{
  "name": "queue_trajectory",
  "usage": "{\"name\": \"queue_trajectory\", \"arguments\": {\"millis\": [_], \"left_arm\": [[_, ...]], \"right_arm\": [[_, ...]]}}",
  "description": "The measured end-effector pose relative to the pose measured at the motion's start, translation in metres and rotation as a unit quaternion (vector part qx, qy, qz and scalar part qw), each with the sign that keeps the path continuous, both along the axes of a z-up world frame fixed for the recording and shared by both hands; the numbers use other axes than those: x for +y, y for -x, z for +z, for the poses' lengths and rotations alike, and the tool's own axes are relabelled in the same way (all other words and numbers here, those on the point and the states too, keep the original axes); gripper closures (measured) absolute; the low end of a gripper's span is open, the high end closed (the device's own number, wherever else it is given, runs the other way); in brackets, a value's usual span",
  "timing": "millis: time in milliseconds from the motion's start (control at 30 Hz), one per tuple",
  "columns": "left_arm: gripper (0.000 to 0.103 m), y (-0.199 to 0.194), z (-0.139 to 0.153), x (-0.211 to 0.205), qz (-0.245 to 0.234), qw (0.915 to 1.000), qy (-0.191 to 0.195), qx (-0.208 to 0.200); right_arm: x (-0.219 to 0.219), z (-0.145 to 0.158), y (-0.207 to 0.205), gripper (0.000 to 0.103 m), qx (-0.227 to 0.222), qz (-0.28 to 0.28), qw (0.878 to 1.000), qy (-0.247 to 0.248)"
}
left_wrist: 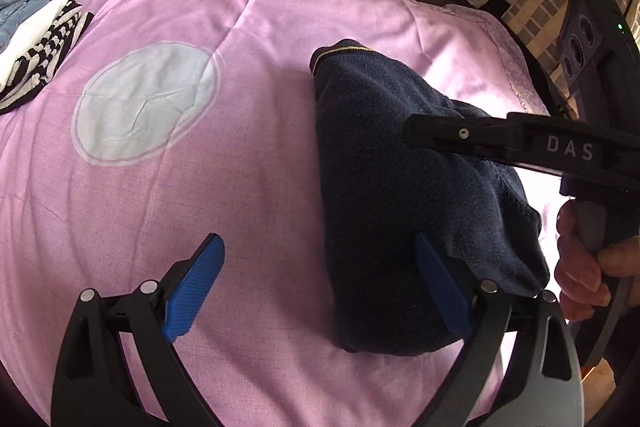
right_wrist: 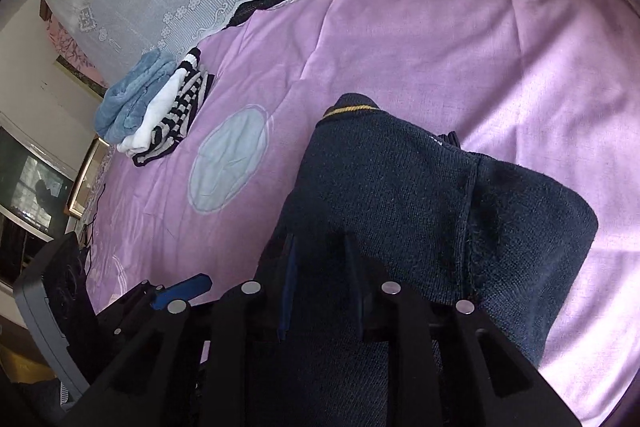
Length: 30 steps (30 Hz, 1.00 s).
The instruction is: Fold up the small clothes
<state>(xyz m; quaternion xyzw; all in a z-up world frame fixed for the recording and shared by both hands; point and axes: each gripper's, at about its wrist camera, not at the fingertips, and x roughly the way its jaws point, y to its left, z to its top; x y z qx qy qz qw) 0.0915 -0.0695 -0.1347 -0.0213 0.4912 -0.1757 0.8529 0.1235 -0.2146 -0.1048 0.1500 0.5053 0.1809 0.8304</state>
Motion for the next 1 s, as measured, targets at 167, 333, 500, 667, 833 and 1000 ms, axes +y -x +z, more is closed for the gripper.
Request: {"name": "queue_trajectory", "arguments": {"millis": [167, 333, 500, 667, 833, 1000], "left_arm": [[0.004, -0.005, -0.011, -0.001, 0.003, 1.0, 0.006, 0.001], [0.004, -0.01, -0.014, 0.0, -0.006, 0.9999, 0.011, 0.003], [0.017, -0.009, 0.003, 0.0, -0.012, 0.9993, 0.028, 0.021], [0.025, -0.015, 0.033, 0.002, -0.007, 0.9981, 0.061, 0.004], [0.025, -0.023, 0.027, -0.011, -0.019, 0.9988, 0.043, 0.017], [0.018, -0.011, 0.001, -0.021, -0.038, 0.9987, 0.011, 0.031]], "right_arm": [[-0.003, -0.013, -0.001, 0.079, 0.003, -0.016, 1.0, -0.007], [0.002, -0.016, -0.002, 0.08, -0.009, -0.024, 1.0, 0.003], [-0.013, 0.002, 0.008, 0.076, -0.014, -0.041, 0.999, -0.021], [-0.034, 0.027, 0.046, 0.076, -0.052, -0.044, 0.998, 0.002], [-0.046, 0.011, 0.075, 0.075, -0.039, -0.055, 0.997, 0.024], [-0.051, -0.015, 0.085, 0.075, -0.01, -0.061, 0.998, 0.006]]}}
